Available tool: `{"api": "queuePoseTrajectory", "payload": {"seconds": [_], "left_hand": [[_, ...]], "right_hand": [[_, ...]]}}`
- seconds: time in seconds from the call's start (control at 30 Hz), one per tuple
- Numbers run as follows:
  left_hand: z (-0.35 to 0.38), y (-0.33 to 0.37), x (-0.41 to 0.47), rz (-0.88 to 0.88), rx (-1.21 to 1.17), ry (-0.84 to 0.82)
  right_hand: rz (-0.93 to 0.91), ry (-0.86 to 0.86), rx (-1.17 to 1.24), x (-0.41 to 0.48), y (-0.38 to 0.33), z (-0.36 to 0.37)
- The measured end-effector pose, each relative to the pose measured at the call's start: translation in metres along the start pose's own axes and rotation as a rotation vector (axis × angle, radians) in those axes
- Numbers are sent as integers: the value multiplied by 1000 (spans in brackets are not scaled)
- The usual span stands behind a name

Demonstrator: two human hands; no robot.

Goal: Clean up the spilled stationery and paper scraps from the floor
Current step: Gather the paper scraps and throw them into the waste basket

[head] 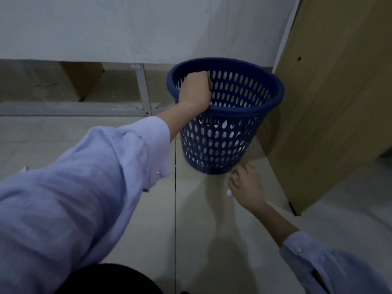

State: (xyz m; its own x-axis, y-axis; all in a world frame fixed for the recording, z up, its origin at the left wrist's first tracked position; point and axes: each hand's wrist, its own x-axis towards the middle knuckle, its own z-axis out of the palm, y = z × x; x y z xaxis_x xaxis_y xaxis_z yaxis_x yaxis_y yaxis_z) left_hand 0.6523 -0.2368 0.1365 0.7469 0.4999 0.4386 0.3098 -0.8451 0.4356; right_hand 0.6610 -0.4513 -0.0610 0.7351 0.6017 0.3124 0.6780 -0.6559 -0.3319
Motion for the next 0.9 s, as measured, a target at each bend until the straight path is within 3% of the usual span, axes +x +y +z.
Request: {"api": "queuePoseTrajectory", "payload": {"seconds": [0.1,0.23,0.43,0.6,0.7,0.8,0.9], "left_hand": [[1,0,1,-12,-18,-3],[1,0,1,-18,-26,3],[3,-1,2,-24,-17,0],[3,-1,3,-29,-10,-9],[3,-1,2,-31,-11,-11],[2,-1,2,-31,-12,-12],[2,0,0,-33,-17,-6]], "right_hand": [[23,-404,-62,-8,14,21],[-18,-639,-191,-18,13,38],[-147,-416,-225,-34,16,39],[-158,-459,-239,-36,15,36],[-116,-432,-112,-34,5,24],[-141,-164,128,-26,-20,2],[-295,175,269,-10,-51,-34]]}}
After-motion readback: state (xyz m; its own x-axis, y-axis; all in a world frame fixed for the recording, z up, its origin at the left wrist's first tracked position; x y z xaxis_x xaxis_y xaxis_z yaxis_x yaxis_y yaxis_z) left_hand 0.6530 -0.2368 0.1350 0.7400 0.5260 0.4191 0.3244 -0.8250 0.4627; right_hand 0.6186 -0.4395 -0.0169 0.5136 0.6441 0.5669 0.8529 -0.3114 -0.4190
